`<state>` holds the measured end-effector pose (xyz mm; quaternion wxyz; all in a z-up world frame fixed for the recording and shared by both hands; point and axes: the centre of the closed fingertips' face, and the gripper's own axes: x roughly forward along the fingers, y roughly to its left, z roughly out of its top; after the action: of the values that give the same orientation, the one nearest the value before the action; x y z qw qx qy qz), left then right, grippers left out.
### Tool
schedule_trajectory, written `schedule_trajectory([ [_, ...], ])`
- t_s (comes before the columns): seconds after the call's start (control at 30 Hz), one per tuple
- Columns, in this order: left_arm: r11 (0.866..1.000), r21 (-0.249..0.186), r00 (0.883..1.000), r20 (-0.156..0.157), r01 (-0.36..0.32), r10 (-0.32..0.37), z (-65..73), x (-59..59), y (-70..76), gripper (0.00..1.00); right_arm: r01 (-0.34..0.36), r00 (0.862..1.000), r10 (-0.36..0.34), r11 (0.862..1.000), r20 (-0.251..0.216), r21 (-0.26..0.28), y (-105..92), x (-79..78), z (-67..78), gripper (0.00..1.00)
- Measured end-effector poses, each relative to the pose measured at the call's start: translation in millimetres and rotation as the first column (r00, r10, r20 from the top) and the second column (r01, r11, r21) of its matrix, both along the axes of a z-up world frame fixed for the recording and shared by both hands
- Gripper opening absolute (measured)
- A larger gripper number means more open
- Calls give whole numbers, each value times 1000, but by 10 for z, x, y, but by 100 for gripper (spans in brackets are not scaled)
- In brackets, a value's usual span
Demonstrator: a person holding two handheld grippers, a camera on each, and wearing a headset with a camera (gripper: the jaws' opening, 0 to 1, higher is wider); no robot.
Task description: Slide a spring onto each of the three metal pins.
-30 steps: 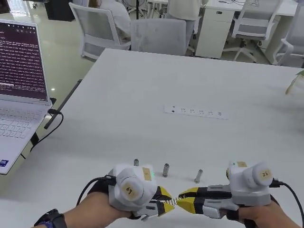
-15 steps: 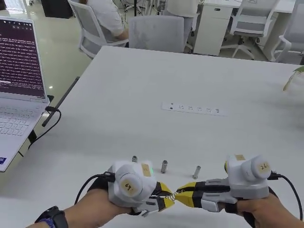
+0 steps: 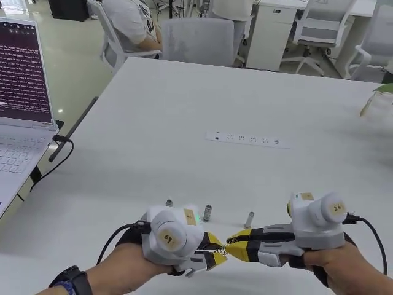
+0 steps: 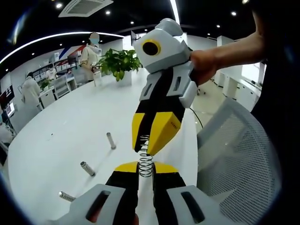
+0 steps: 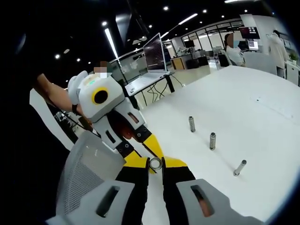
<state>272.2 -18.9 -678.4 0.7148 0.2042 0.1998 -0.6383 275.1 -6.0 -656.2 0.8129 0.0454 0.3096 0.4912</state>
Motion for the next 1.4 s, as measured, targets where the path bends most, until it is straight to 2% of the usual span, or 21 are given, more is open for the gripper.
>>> schedule_trajectory([
  [0.6, 1000, -14, 1000, -13, -12, 12, 9, 22, -51, 3, -13, 1000, 13, 999, 14, -30, -12, 13, 26, 8],
  [0.87, 1000, -24, 1000, -18, 6, -6, 26, -8, -79, 2, -74, 997, 77, 992, 24, -100, -35, -26, 19, 9],
  [1.0, 999, -49, 1000, -24, 4, -5, 84, -13, -114, 2, -135, 990, 140, 975, 17, -175, -54, -89, -33, 12],
  [1.03, 999, -41, 1000, -22, 7, -8, 75, -21, -107, 2, -129, 991, 135, 977, 20, -170, -48, -78, -13, 12],
  [1.2, 997, -79, 999, -33, 12, -14, 138, -39, -166, 2, -167, 984, 177, 963, 27, -210, -100, -72, 45, 16],
  [1.4, 992, -121, 999, -37, 22, -27, 259, -44, -266, 2, -236, 964, 260, 930, 49, -280, -182, -73, 197, 16],
])
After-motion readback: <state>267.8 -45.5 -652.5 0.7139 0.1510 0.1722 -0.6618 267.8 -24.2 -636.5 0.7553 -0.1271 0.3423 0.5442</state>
